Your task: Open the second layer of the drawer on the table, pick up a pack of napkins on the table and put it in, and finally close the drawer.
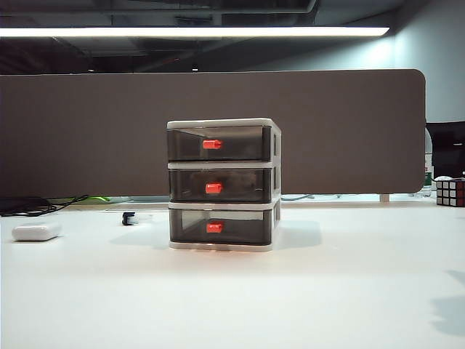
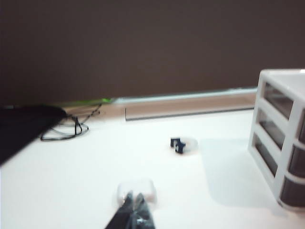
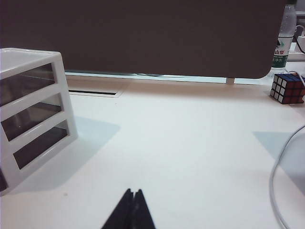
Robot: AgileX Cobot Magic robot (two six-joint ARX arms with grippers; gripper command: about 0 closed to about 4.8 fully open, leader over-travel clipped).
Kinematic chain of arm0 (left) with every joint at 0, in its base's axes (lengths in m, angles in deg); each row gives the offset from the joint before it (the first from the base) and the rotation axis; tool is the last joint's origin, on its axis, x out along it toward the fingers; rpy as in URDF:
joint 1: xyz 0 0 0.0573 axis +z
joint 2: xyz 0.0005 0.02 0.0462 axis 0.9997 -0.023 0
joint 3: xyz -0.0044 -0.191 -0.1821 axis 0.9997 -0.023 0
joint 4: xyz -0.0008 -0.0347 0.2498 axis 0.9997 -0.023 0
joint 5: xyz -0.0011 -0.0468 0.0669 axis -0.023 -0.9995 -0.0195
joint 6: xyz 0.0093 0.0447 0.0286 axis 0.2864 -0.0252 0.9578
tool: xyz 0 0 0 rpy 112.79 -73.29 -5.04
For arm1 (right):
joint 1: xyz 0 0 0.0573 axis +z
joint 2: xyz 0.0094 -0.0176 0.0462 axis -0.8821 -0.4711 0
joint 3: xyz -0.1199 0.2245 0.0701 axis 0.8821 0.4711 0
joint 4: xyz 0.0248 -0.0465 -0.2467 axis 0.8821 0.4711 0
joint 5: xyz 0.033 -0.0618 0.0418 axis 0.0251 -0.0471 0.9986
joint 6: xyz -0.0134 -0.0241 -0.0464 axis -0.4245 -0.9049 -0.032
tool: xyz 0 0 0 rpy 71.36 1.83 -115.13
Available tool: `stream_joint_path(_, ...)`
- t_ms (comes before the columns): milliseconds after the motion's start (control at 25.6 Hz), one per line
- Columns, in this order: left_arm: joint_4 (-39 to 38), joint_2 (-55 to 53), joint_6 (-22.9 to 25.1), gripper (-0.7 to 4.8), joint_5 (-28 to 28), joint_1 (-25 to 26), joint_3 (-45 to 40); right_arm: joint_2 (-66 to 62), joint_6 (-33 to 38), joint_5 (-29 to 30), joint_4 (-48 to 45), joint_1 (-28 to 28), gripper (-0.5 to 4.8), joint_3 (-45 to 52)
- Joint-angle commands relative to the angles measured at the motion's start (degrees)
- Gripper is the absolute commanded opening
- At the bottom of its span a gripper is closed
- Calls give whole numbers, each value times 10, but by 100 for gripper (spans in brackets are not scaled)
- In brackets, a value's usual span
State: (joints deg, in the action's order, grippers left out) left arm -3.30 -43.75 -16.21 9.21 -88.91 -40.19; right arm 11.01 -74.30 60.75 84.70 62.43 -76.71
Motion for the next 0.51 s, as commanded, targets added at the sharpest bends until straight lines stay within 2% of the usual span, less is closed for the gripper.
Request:
stream_joint_path(39,-10,0,-4,-5,-3,0,1,0,-2,-2,-9,0,-1,4)
stream_joint_path(508,-14,0,-4,-5,-3,0,1,0,-2,-1,-8,0,-1,4)
